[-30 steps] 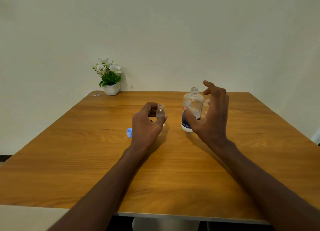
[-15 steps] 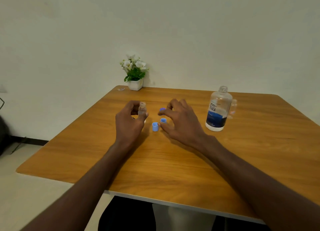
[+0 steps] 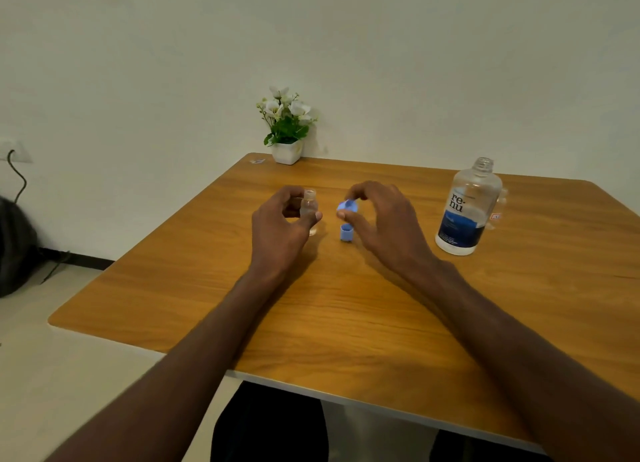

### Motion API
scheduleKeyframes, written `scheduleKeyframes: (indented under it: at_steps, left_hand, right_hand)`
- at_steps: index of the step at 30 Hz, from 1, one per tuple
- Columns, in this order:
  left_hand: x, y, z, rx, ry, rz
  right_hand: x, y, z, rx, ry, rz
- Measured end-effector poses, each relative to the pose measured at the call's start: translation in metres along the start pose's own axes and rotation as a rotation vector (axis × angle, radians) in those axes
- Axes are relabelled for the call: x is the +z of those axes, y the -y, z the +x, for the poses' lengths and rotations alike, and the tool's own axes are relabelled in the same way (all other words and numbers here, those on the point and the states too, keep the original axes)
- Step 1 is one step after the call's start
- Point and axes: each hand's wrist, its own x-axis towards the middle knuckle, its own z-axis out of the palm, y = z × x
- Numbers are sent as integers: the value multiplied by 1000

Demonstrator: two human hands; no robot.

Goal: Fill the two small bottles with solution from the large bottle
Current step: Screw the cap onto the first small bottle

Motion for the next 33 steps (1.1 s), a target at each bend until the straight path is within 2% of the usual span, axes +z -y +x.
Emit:
scheduleKeyframes:
  at_steps: [2, 7, 12, 16, 21, 25, 33]
  left_hand:
    - [2, -3, -1, 10, -1, -19]
    - [24, -20, 1, 79, 49, -45]
    - [58, -38, 6, 120, 81, -127]
    - [84, -46, 9, 132, 90, -178]
    - [104, -48, 7, 157, 107, -201]
    - [109, -43, 4, 142, 121, -204]
    - [112, -36, 9, 105, 115, -236]
  right_hand:
    - [-12, -5, 3, 8, -98, 100]
    - [-25, -16, 4, -43, -264, 95]
    - [-37, -19, 13, -66, -370, 57]
    - [-44, -26, 14, 9, -418, 78]
    - [-46, -37, 16, -102, -375, -165]
    - [-45, -33, 16, -145, -324, -125]
    - [-42, -31, 15, -72, -293, -59]
